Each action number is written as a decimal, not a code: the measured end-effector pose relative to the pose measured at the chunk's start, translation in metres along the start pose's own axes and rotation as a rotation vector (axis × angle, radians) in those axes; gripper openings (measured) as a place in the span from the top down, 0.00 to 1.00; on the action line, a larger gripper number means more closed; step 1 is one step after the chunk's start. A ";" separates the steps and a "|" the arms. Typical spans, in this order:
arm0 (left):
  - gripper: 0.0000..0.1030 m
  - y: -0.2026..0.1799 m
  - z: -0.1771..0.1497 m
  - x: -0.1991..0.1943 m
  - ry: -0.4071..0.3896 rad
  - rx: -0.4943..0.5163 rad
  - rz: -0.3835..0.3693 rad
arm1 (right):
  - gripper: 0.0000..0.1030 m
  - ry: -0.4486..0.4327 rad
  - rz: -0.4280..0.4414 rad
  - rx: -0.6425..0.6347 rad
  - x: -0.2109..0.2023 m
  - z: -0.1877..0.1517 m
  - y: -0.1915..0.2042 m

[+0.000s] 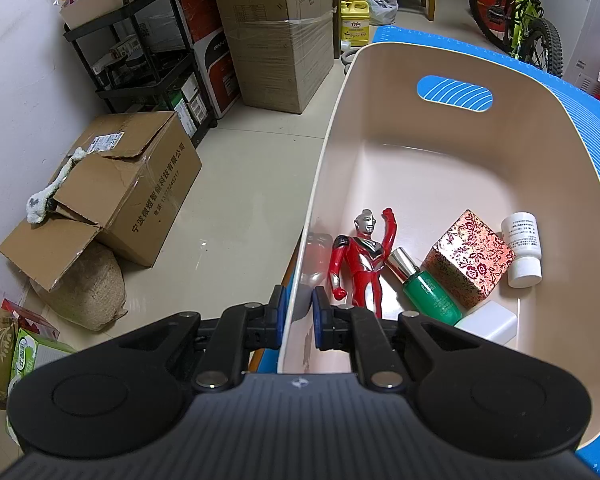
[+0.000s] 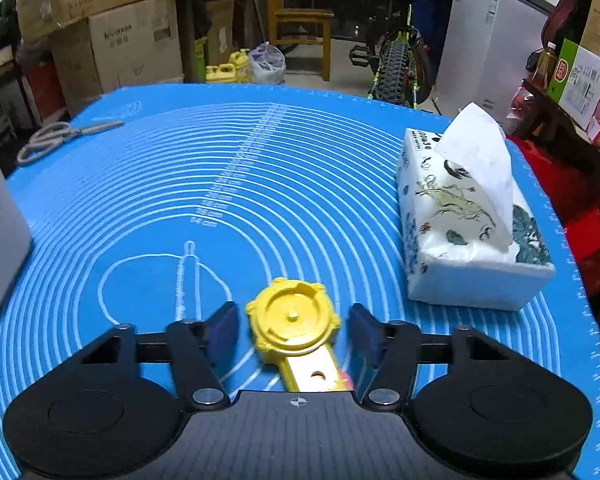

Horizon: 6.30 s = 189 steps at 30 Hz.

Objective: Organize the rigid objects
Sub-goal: 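Move the right tool to the yellow plastic toy and grasp it, then lift the yellow toy into the basket and open the right tool, then lower the basket onto the mat with the left tool and withdraw both tools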

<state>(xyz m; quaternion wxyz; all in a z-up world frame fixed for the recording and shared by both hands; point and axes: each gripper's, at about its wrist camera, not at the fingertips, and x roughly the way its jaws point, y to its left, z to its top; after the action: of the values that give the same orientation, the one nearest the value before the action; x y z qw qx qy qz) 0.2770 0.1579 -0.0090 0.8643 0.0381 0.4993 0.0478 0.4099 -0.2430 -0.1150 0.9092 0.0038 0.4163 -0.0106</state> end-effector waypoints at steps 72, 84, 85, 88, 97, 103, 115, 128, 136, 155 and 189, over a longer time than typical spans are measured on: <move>0.85 0.001 0.000 -0.001 -0.003 0.000 -0.003 | 0.52 -0.277 0.404 -0.193 -0.154 0.006 0.257; 0.85 0.002 0.000 -0.001 -0.005 -0.007 0.001 | 0.55 -0.146 0.347 -0.146 -0.126 0.007 0.272; 0.85 0.002 0.000 -0.001 -0.006 -0.009 0.001 | 0.55 -0.134 0.344 -0.129 -0.121 0.006 0.270; 0.84 0.002 0.000 -0.002 -0.008 -0.012 -0.001 | 0.51 -0.101 0.332 -0.105 -0.111 0.005 0.267; 0.83 0.001 0.001 -0.009 -0.046 -0.032 0.007 | 0.07 -0.148 0.320 -0.116 -0.128 0.000 0.261; 0.34 -0.008 -0.003 -0.031 -0.120 -0.032 0.044 | 0.02 -0.193 0.285 -0.122 -0.161 -0.003 0.249; 0.30 -0.041 -0.020 -0.106 -0.227 -0.004 0.008 | 0.02 -0.257 0.186 -0.085 -0.248 -0.012 0.194; 0.29 -0.079 -0.068 -0.190 -0.336 0.018 -0.046 | 0.02 -0.274 0.089 -0.053 -0.344 -0.058 0.137; 0.29 -0.089 -0.102 -0.213 -0.350 0.013 -0.061 | 0.02 -0.280 0.073 -0.036 -0.385 -0.093 0.112; 0.23 -0.113 -0.172 -0.221 -0.357 0.071 -0.066 | 0.02 -0.270 0.029 0.029 -0.429 -0.171 0.077; 0.22 -0.125 -0.238 -0.181 -0.389 0.107 -0.124 | 0.02 -0.291 -0.005 0.026 -0.402 -0.269 0.089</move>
<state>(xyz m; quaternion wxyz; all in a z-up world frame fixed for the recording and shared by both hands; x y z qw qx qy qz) -0.0134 0.0162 0.0137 0.9424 0.0617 0.3264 -0.0401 -0.0539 -0.1437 0.0136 0.9598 0.0129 0.2799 -0.0189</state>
